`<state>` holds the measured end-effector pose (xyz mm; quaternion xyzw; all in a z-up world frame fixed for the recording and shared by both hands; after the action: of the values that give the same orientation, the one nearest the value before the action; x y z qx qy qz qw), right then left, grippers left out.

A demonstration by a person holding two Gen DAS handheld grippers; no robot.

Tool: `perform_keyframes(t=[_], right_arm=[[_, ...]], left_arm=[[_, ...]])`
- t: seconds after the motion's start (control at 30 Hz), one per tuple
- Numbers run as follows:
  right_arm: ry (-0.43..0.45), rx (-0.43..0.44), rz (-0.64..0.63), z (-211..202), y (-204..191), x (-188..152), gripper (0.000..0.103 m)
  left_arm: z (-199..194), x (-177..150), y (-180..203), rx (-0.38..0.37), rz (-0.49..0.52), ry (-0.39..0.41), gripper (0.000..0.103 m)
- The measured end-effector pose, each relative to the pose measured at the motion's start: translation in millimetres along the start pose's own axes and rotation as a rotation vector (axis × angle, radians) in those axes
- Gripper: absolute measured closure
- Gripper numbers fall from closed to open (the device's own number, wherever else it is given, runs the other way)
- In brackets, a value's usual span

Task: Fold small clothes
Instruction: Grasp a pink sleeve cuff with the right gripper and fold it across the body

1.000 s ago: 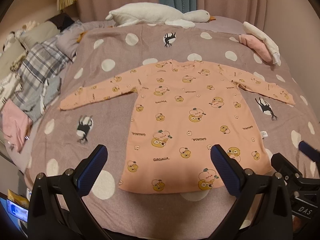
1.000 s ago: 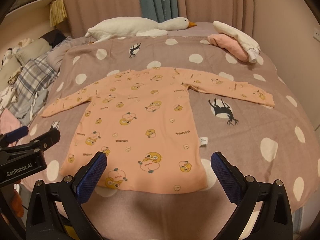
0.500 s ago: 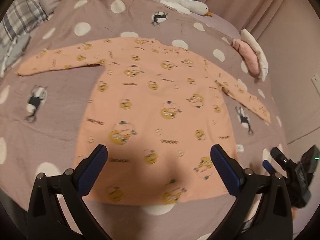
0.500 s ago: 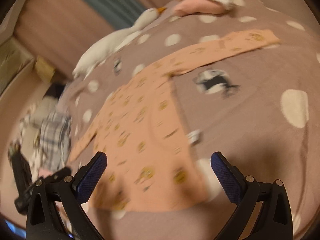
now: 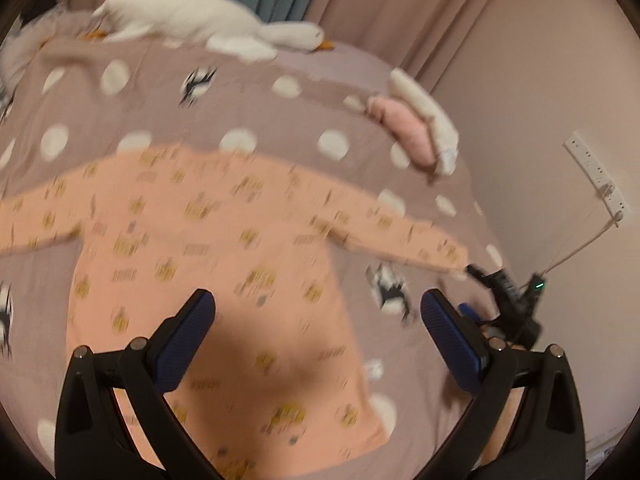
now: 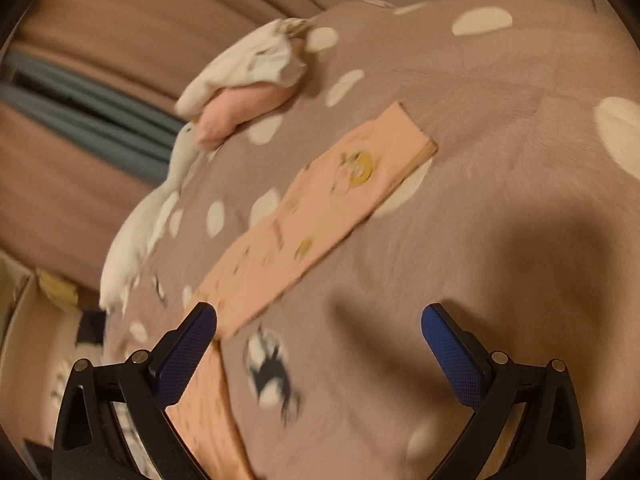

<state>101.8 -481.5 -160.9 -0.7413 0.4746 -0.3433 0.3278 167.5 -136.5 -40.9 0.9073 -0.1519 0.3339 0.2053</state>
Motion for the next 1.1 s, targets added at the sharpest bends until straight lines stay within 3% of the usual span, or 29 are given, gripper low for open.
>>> perform_keyframes(t=[0.13, 0.27, 0.4, 0.47, 0.53, 0.63, 0.77, 0.9, 1.07, 1.1], right_arm=[[0.034, 0.027, 0.052, 16, 4, 21, 0.009], [0.090, 0.065, 0.121, 25, 4, 45, 0.020], [0.087, 0.034, 0.138, 39, 10, 57, 0.054], [0.094, -0.005, 0.147, 46, 15, 60, 0.081], [0.094, -0.047, 0.139, 47, 20, 60, 0.090], [0.099, -0.105, 0.051, 43, 5, 60, 0.093], [0.112, -0.156, -0.165, 33, -51, 51, 0.094], [0.142, -0.172, -0.411, 29, -139, 29, 0.095], [0.149, -0.140, -0.677, 47, -255, -33, 0.097], [0.144, -0.137, -0.752, 57, -282, -58, 0.097]], left_arm=[[5, 37, 10, -0.003, 0.037, 0.054, 0.000], [22, 44, -11, 0.037, 0.020, 0.048, 0.000], [46, 29, -52, 0.104, -0.052, -0.008, 0.000], [56, 16, -74, 0.139, -0.085, -0.042, 0.000], [61, 4, -93, 0.165, -0.111, -0.071, 0.000], [60, -10, -117, 0.199, -0.147, -0.090, 0.000], [52, -24, -145, 0.252, -0.176, -0.097, 0.000], [39, -35, -169, 0.258, -0.223, -0.093, 0.000], [13, -50, -202, 0.256, -0.304, -0.071, 0.000], [7, -53, -209, 0.259, -0.318, -0.067, 0.000]])
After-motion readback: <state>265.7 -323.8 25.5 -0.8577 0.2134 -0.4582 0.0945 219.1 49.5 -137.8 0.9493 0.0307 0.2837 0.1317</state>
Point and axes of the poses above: each gripper's, at about its wrist camera, not at the fingertips, and z roughly the way its jaws point, y to its right, x to its top, the point moved 9 cm from there along z, roughly the way its jaws point, and after that the axes turned 9 degrees about z, right-handed, at the moved point
